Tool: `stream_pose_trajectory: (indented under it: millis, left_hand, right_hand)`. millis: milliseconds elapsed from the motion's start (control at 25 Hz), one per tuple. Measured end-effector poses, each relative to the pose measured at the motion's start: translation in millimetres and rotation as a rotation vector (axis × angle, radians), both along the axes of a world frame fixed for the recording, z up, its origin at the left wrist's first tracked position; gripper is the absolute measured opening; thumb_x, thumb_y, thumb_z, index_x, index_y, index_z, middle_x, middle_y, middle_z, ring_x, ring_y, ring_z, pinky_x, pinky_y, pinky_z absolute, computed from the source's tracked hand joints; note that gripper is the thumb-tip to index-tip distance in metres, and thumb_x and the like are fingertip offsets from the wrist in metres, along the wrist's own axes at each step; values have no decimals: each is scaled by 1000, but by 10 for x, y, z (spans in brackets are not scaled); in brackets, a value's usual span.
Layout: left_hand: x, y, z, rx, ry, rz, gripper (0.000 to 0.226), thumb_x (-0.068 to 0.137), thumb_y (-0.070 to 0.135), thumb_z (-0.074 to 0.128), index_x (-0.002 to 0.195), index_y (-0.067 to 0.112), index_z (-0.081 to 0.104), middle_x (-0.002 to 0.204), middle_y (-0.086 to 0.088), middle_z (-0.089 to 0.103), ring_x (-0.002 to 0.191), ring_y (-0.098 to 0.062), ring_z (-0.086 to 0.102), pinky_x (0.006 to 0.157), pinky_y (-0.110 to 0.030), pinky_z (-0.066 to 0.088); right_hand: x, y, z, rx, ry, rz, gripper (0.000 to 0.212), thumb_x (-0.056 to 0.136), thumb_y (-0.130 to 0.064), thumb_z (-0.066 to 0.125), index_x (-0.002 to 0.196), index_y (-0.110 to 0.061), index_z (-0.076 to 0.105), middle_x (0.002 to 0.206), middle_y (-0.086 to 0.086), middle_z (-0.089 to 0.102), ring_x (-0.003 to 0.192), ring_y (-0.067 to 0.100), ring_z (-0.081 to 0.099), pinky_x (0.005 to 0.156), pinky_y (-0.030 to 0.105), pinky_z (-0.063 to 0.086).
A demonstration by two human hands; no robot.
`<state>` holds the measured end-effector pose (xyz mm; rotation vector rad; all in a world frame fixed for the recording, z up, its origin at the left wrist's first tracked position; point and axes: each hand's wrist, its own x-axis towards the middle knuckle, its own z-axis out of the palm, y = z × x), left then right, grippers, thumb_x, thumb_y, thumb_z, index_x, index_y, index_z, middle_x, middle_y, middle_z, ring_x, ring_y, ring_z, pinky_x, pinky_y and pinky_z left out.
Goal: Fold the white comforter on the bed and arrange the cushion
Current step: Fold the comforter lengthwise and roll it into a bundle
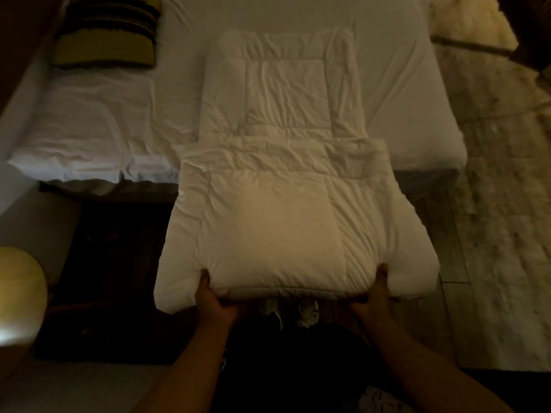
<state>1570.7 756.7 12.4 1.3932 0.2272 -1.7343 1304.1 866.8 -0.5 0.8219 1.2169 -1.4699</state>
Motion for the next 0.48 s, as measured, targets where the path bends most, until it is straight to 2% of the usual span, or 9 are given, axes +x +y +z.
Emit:
stream_pose_trajectory:
  millis: [80, 160, 200, 240, 320, 480]
  left_hand:
    - [44, 99, -5, 25, 3, -20, 42, 92, 53, 52, 116, 21, 65, 109, -11, 71, 103, -34, 60, 71, -45, 50]
    - [146, 154, -14, 41, 2, -42, 38, 94, 52, 49, 105, 20, 65, 89, -11, 76, 95, -32, 60, 64, -43, 55]
    - [213, 166, -23, 34, 1, -41, 37, 94, 52, 49, 104, 20, 65, 87, -11, 77, 95, -32, 60, 59, -43, 58]
    - [278, 156, -28, 24, 12, -39, 37, 94, 52, 49, 107, 21, 66, 96, -10, 76, 99, -32, 61, 59, -43, 59]
    - [412, 131, -121, 24, 4, -37, 39, 93, 52, 50, 115, 23, 65, 117, -9, 69, 112, -34, 58, 75, -46, 56]
    - [447, -51, -185, 32, -68, -58, 48, 90, 52, 54, 130, 26, 62, 132, -10, 63, 121, -35, 55, 97, -49, 46]
  right_hand:
    - [26, 87, -16, -8, -22, -55, 92, 67, -71, 71, 140, -22, 45, 136, 11, 54, 122, 35, 53, 104, 58, 41]
    - [108, 167, -37, -1, 7, -41, 96, 67, -74, 70, 143, -21, 44, 141, 11, 53, 121, 36, 53, 97, 57, 46]
    - [177, 191, -1, 5, 16, -38, 100, 66, -76, 70, 146, -23, 42, 143, 12, 51, 123, 36, 53, 95, 56, 48]
    - [236, 198, -3, -2, 4, -42, 101, 66, -76, 69, 147, -23, 41, 143, 13, 51, 123, 37, 52, 94, 56, 48]
    - [346, 217, 7, 54, 7, -26, 101, 65, -76, 69, 147, -23, 41, 142, 14, 51, 122, 38, 52, 94, 56, 48]
    - [333, 126, -106, 75, 2, -64, 114, 51, -77, 78, 146, -26, 41, 142, 13, 53, 123, 40, 53, 87, 58, 51]
